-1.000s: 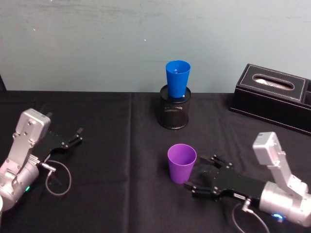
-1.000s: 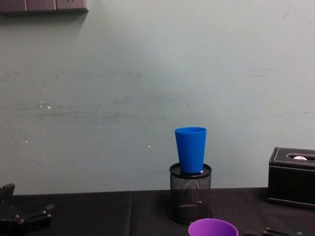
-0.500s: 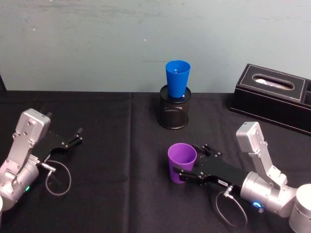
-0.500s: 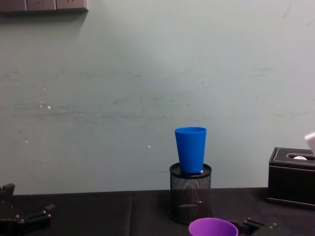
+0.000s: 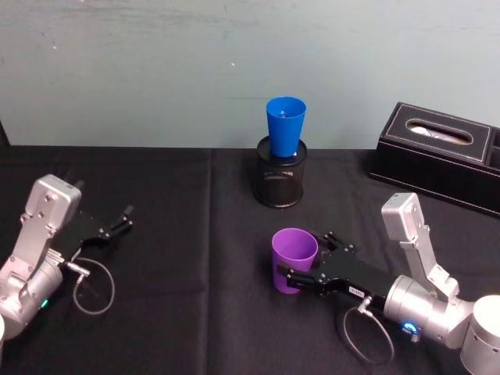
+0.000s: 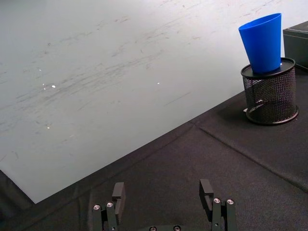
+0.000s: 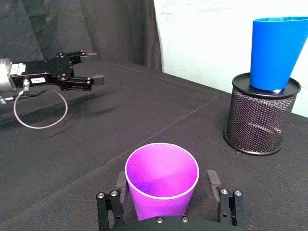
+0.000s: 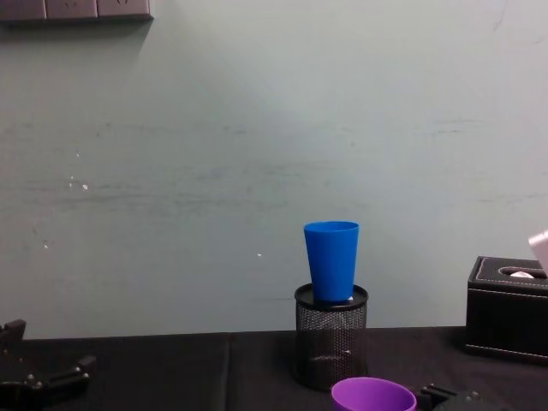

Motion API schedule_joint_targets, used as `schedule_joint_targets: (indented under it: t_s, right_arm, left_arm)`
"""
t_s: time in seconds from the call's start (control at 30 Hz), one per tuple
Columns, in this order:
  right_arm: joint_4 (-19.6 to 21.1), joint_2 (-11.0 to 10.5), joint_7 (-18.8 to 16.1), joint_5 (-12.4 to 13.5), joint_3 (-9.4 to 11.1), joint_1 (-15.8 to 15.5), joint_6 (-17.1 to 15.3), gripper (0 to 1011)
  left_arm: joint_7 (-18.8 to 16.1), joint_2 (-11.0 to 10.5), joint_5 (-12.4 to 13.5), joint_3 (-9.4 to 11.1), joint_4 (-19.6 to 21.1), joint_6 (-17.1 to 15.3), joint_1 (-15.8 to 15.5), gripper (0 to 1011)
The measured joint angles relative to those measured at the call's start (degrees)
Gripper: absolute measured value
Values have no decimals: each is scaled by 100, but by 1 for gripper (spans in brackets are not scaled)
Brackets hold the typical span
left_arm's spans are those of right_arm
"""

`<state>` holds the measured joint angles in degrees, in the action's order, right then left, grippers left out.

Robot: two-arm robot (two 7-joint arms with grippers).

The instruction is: Pick up one cup with a gripper and tap it against the other cup.

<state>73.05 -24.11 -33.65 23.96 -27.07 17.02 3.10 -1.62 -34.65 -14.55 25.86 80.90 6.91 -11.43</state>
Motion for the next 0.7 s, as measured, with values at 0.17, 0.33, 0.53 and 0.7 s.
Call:
schedule_joint_targets:
  t_s: [0.17, 0.33, 0.53, 0.7]
  right_arm:
    - [12, -9, 6, -6, -3, -3, 6, 1003]
    - [21, -17, 12, -12, -6, -6, 10, 1004]
    - [28, -21, 16, -18, -9, -9, 13, 930]
    - [33, -24, 19, -24, -10, -12, 16, 808]
  left_arm:
    - [0, 0, 0, 0, 0, 0, 0, 1011]
    - [0, 0, 0, 0, 0, 0, 0, 1011]
    - [0, 0, 0, 0, 0, 0, 0, 1011]
    - [0, 0, 0, 0, 0, 0, 0, 1012]
